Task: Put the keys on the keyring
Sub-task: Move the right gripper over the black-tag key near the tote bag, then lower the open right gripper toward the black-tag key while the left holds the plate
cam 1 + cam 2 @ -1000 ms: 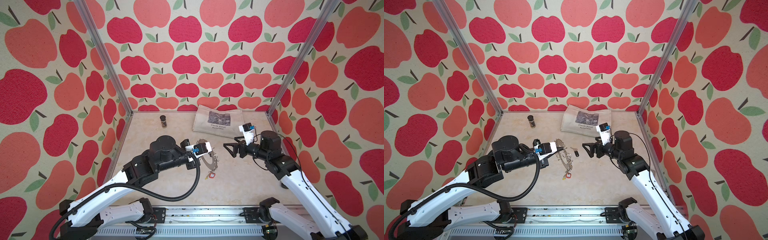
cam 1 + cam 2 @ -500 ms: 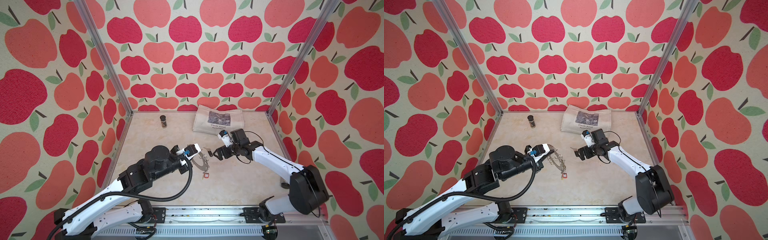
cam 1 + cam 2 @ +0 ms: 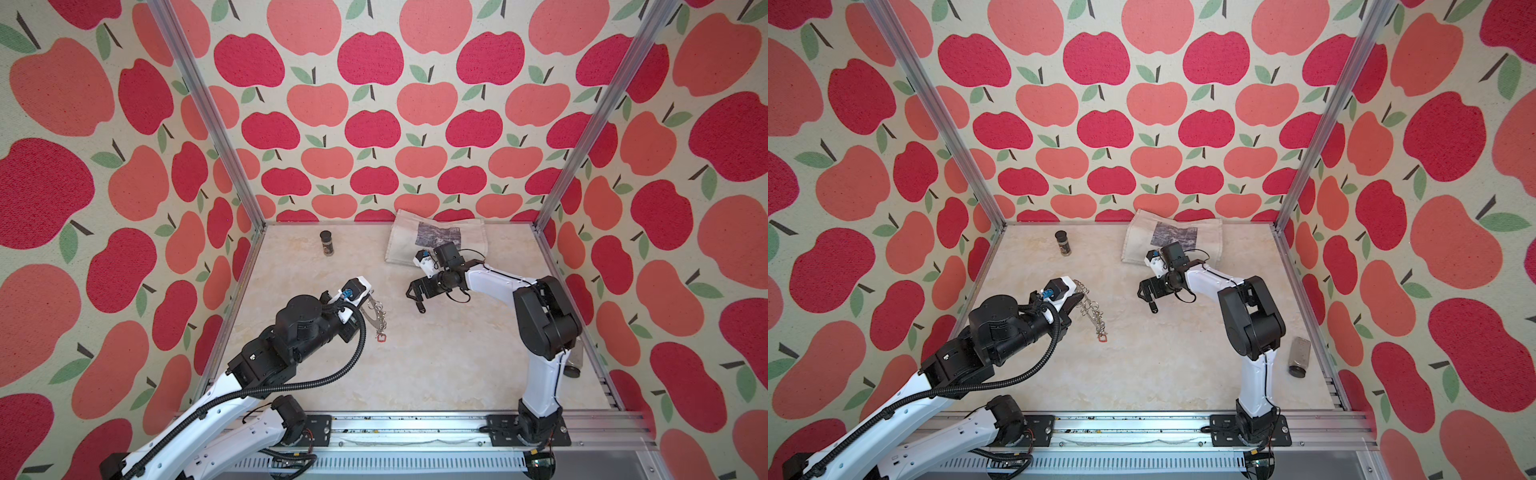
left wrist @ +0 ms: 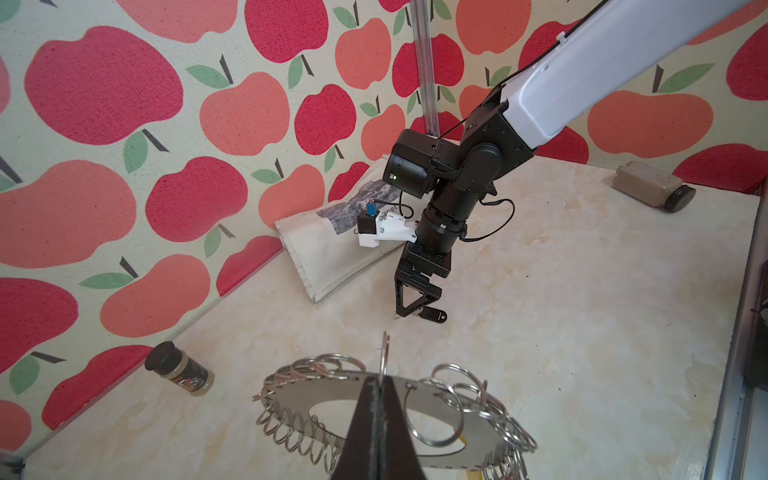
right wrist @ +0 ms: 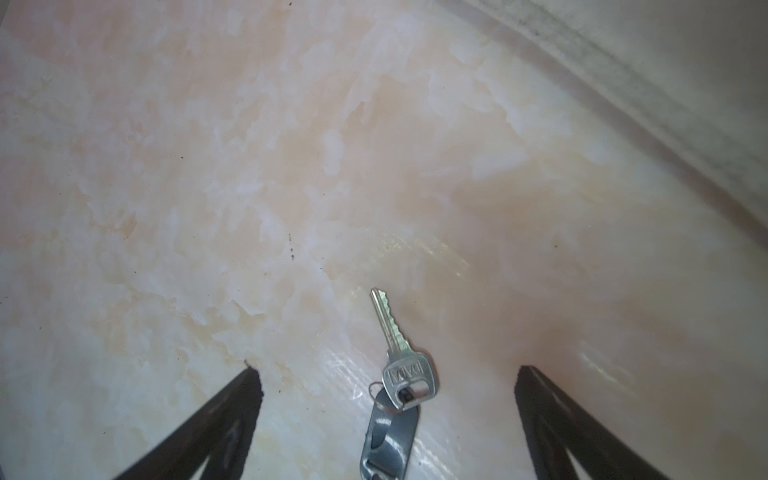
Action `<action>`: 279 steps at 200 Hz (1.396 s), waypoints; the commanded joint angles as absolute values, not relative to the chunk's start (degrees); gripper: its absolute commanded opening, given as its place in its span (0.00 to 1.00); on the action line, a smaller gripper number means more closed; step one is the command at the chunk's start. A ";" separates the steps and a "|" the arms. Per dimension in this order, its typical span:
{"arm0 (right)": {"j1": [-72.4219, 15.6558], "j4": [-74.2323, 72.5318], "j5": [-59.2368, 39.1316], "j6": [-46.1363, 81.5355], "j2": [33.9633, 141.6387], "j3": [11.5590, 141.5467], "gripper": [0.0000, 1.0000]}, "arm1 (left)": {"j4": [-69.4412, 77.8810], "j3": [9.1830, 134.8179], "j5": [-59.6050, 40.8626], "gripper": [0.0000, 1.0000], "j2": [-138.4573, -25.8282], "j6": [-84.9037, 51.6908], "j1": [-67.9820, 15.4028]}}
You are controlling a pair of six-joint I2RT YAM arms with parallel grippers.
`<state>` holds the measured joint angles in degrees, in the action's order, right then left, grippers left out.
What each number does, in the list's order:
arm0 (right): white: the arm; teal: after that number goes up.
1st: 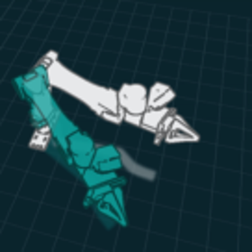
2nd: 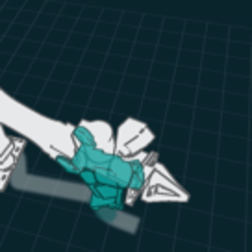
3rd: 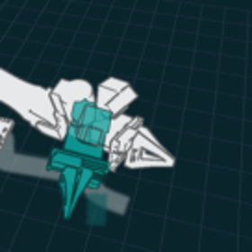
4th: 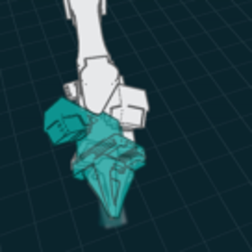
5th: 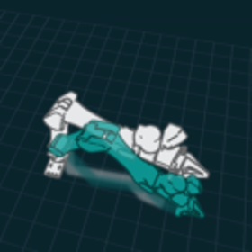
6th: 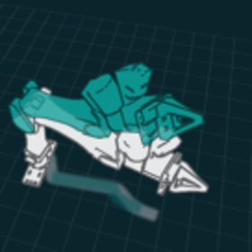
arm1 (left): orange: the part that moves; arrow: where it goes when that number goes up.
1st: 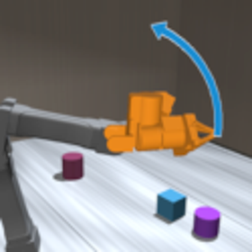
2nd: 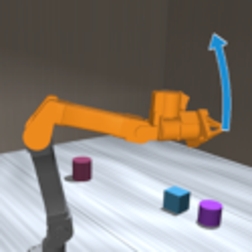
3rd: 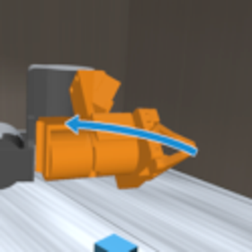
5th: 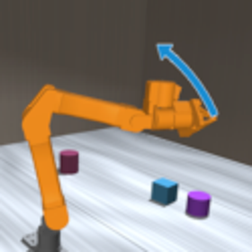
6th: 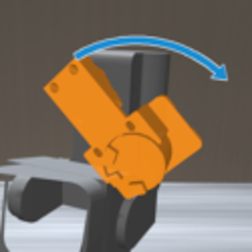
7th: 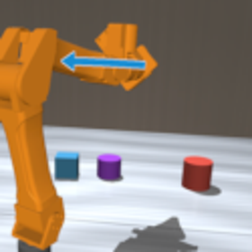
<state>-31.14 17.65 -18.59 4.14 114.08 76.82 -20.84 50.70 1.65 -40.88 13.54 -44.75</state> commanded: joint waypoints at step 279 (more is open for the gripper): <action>-36.50 22.18 -27.06 10.96 108.78 67.96 0.93 | -16.29 49.72 -8.69 0.00 -40.76 10.56 -36.08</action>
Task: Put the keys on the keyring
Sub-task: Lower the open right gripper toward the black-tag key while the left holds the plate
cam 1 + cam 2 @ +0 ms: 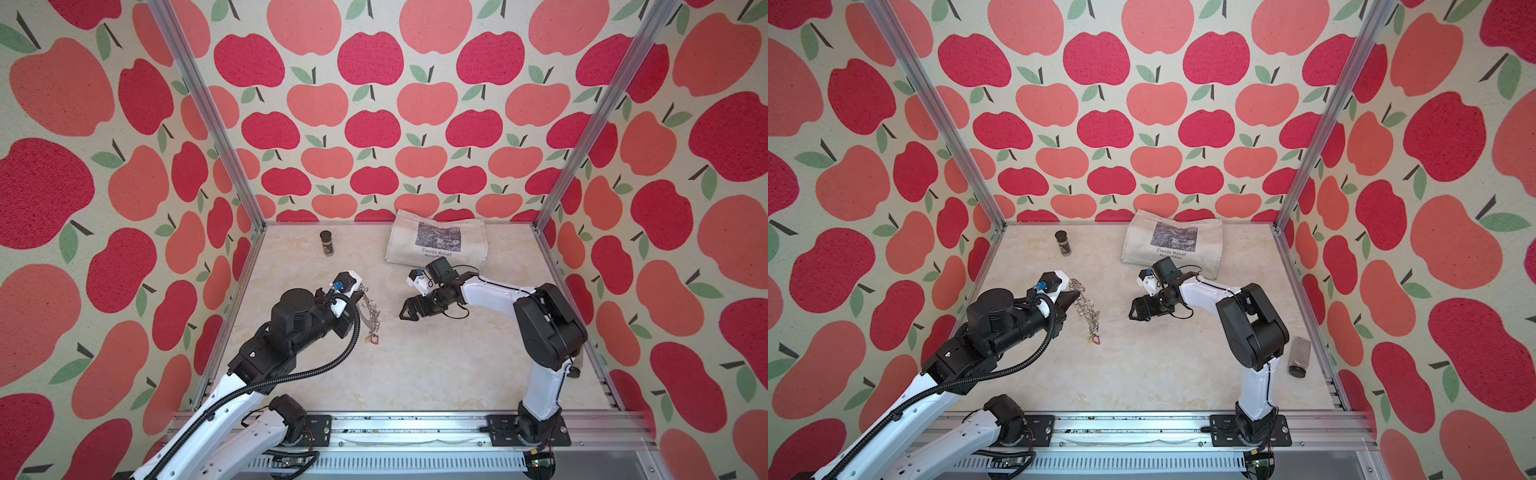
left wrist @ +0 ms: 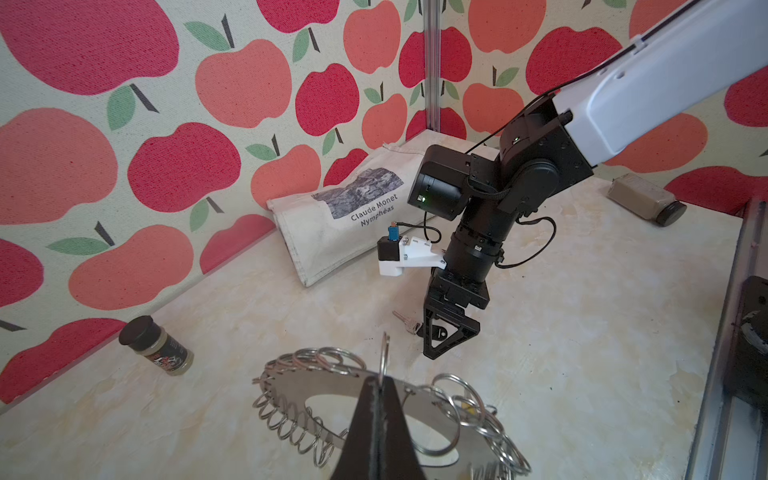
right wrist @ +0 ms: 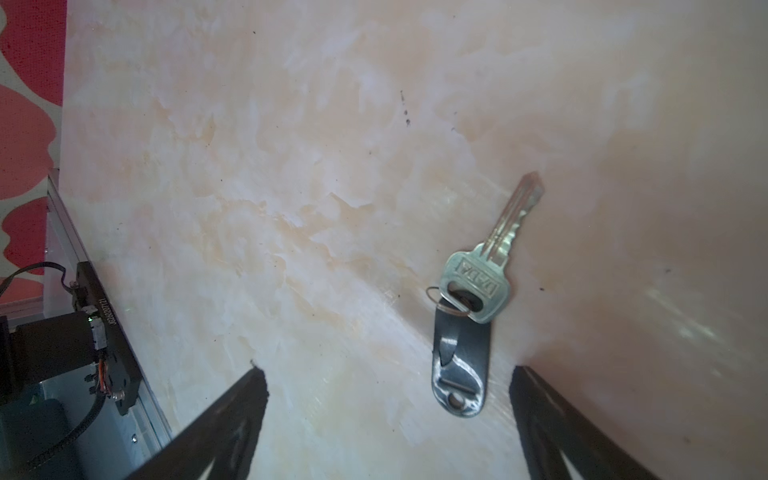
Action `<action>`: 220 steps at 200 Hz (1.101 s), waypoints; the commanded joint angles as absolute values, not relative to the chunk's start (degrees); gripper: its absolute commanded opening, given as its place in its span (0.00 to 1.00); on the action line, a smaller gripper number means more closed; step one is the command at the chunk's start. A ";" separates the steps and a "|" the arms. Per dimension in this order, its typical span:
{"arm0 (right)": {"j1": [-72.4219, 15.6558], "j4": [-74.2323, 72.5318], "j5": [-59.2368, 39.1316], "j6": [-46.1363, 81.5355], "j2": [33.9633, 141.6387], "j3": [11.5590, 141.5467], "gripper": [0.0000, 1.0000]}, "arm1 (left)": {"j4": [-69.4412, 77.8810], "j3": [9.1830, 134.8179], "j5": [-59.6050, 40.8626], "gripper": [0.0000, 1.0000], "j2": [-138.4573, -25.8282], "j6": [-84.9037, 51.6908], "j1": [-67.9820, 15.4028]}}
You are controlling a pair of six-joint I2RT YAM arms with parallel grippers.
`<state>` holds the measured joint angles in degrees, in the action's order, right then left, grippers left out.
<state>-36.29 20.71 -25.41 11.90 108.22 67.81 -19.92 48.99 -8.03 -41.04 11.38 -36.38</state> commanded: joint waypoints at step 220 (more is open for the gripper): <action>-38.29 23.60 -20.98 7.90 109.12 68.38 0.94 | -18.80 52.44 -8.93 0.00 -40.17 10.13 -36.13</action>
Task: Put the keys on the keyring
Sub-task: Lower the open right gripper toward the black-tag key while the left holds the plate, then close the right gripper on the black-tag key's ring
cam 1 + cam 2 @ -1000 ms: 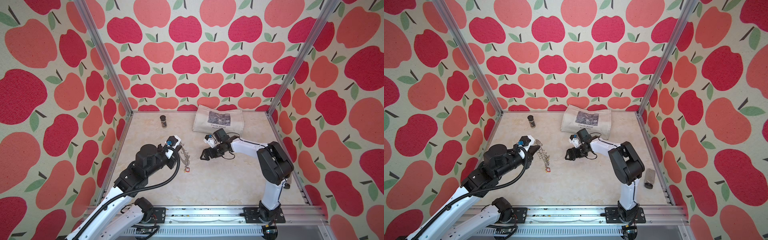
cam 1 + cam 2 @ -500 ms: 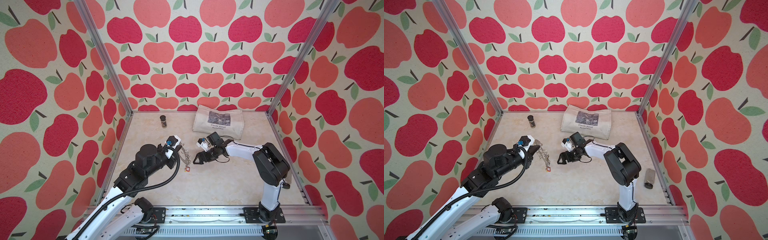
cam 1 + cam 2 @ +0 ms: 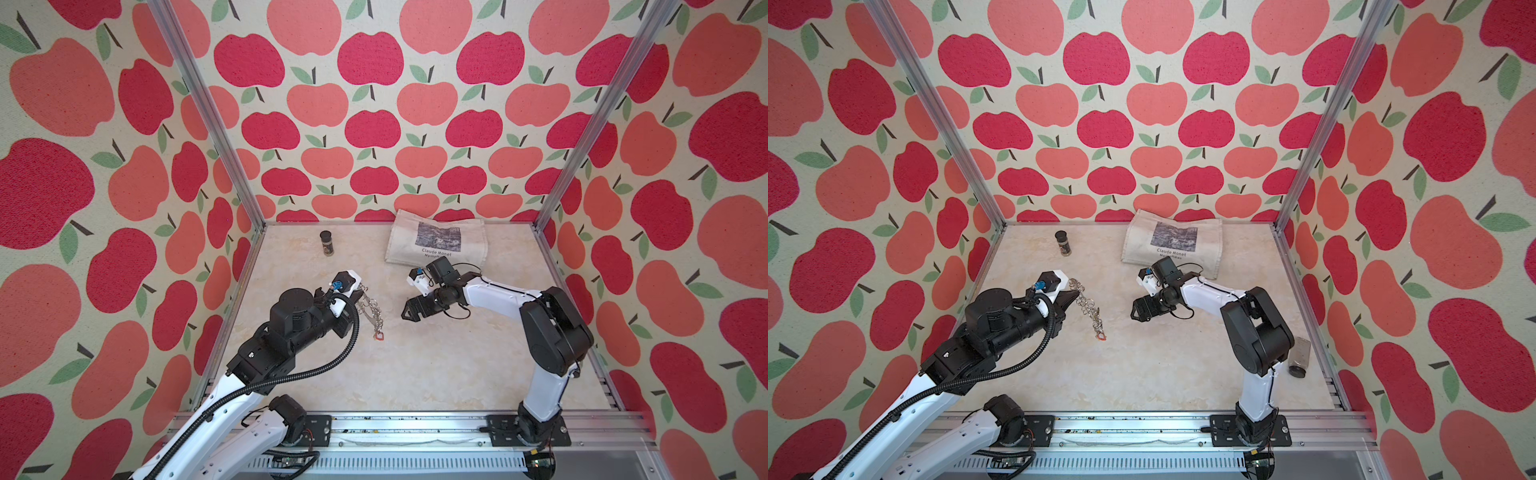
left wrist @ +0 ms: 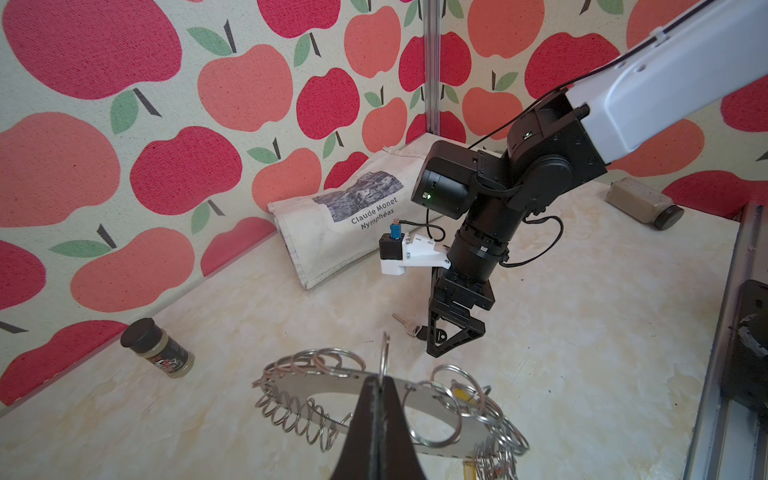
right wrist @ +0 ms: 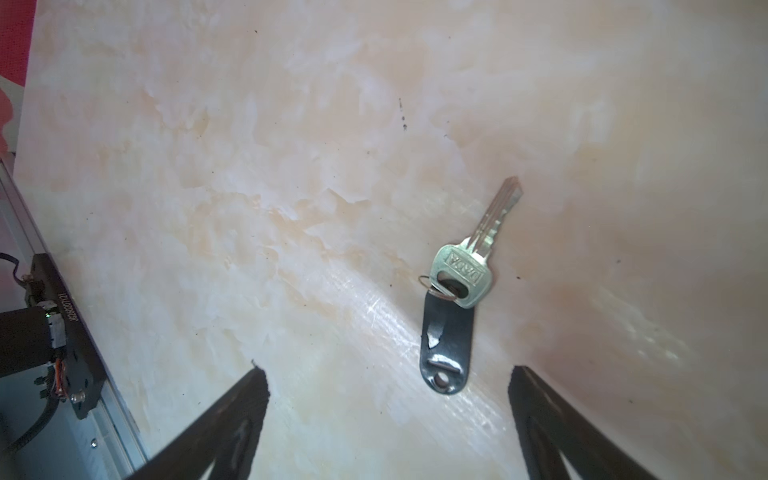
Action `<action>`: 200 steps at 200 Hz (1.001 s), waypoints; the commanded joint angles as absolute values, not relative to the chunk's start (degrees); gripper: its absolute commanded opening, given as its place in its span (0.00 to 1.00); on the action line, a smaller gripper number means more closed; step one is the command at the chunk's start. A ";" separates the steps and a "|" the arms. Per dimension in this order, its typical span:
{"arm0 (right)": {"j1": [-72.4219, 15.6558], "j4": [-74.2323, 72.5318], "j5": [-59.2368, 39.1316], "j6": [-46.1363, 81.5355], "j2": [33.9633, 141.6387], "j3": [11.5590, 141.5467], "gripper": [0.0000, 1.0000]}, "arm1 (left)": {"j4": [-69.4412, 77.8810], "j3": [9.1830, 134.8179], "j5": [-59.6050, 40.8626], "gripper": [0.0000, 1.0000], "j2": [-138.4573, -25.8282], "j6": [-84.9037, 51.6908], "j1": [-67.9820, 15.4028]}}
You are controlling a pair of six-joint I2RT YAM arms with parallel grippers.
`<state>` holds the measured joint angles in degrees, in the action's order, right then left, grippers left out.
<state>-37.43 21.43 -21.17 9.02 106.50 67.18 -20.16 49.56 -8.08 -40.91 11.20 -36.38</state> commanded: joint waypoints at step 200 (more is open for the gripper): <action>-38.36 6.16 -12.22 -10.61 100.06 56.89 0.54 | -18.46 52.25 -8.96 0.00 -39.90 10.16 -36.39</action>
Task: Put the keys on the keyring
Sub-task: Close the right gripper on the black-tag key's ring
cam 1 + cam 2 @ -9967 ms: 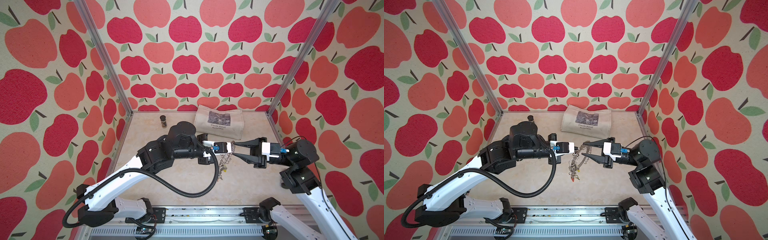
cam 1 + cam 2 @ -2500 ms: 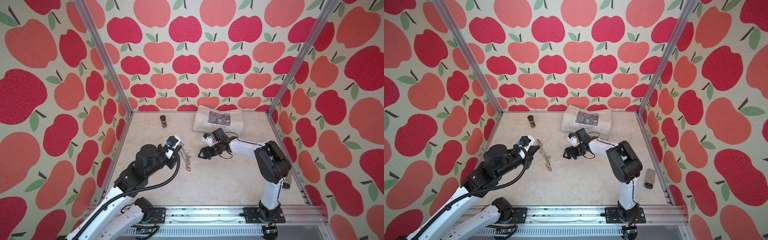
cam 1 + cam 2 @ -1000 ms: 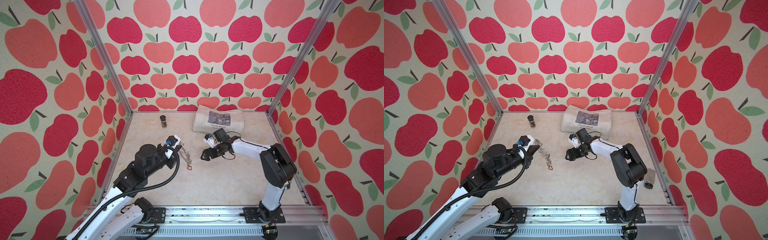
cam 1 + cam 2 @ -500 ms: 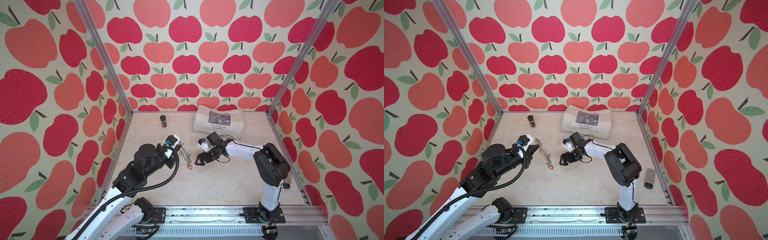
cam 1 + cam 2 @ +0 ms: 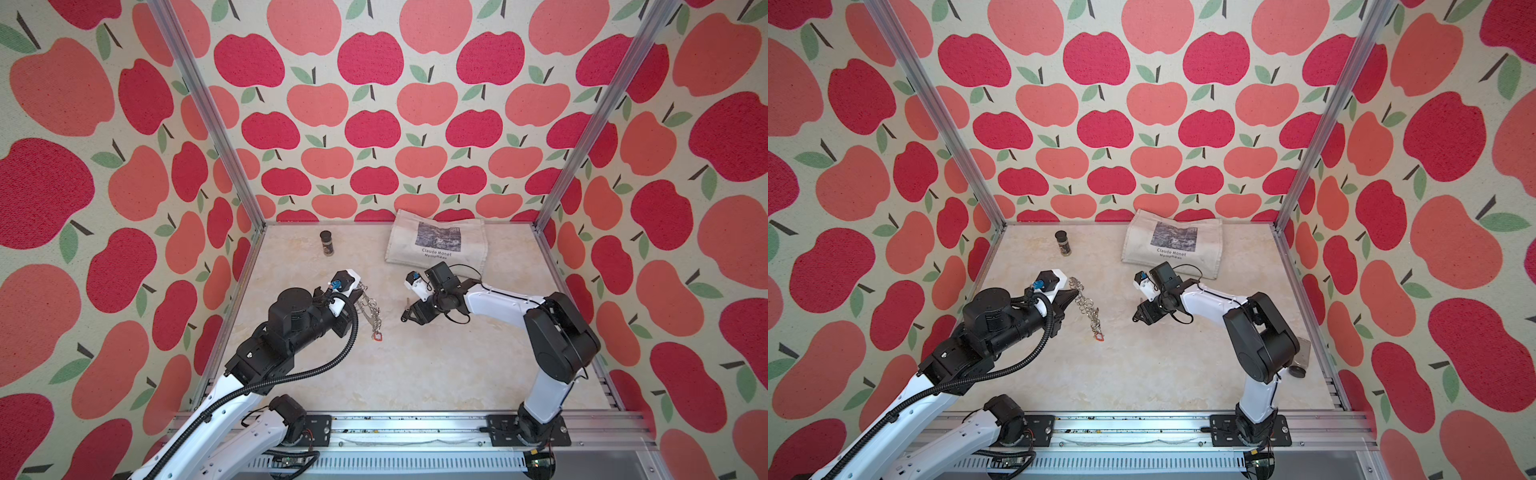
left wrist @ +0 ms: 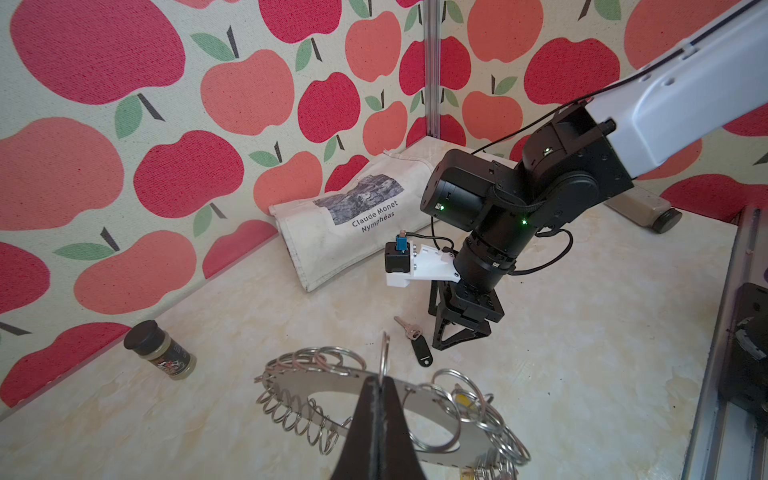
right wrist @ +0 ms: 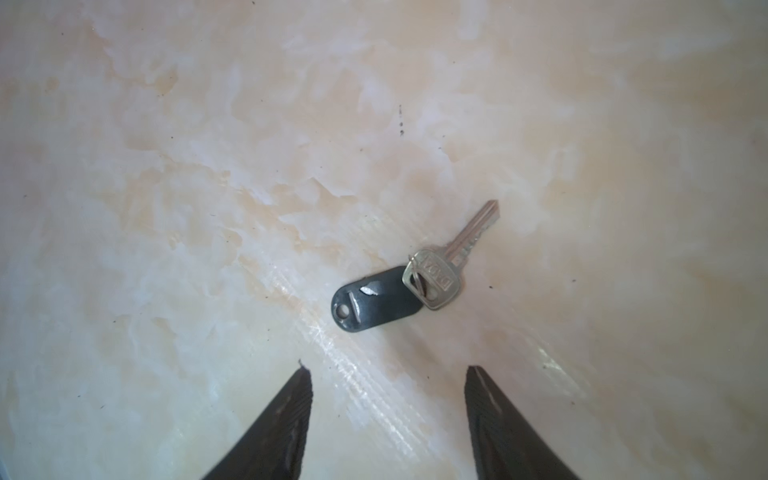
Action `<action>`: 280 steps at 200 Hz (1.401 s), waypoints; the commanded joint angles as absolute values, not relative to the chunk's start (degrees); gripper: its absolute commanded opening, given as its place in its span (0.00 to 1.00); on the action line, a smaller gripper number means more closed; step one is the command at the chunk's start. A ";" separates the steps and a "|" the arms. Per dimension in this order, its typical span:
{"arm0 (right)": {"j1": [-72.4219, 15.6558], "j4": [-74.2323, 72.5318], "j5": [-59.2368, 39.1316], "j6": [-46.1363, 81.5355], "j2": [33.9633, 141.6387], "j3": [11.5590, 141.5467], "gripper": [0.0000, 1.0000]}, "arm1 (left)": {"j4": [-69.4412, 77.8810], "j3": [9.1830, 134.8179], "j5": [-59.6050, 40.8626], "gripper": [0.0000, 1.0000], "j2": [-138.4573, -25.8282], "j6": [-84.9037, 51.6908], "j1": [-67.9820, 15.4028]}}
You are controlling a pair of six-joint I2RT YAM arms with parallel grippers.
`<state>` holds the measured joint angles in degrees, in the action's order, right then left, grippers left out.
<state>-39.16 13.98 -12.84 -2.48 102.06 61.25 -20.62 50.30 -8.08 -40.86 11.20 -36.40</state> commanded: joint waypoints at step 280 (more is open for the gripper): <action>-39.43 -2.90 -13.37 -16.59 106.59 57.54 0.26 | -19.49 51.11 -7.39 0.00 -37.44 11.16 -36.34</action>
<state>-39.11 -2.13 -13.76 -15.64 105.19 55.88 -20.93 50.30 -7.99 -38.50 11.25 -36.40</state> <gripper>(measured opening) 0.268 0.048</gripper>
